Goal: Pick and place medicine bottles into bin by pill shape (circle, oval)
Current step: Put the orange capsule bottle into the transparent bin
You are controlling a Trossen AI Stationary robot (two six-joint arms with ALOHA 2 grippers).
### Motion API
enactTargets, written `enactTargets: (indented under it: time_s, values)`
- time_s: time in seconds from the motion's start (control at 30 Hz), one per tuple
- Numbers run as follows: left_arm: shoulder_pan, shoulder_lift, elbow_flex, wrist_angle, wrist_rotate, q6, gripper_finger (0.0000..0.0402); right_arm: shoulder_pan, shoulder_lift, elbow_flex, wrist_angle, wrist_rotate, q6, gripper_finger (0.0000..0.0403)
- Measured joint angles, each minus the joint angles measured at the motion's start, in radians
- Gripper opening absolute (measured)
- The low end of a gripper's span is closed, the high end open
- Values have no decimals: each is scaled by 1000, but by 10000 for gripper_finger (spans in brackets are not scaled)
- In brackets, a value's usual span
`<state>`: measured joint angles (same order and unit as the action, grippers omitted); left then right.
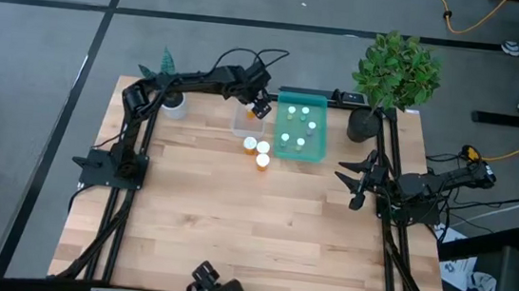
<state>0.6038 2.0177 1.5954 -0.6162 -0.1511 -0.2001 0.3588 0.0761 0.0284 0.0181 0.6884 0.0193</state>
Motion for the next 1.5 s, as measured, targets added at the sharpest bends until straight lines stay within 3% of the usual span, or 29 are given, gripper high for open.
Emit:
enactTargets:
  time_s: [0.23,0.43,0.63,0.77,0.97,1.1,1.3,1.5]
  values:
    - [-58,-4,203,-187,121,10,289,0,0,0,0,0,2,154]
    - [-176,-5,354,-407,113,75,284,0,0,0,0,0,2,154]
    - [-299,-7,421,-604,113,133,283,0,0,0,0,0,3,154]
    - [-351,-6,416,-747,111,193,283,0,0,0,0,0,5,154]
    - [-389,-5,348,-759,110,208,283,0,0,0,0,0,6,154]
    - [-390,-5,257,-684,114,162,283,0,0,0,0,0,6,154]
    - [-409,-5,102,-532,117,-134,283,0,0,0,0,0,3,154]
    - [-444,-5,6,-412,116,-162,283,0,0,0,0,0,3,154]
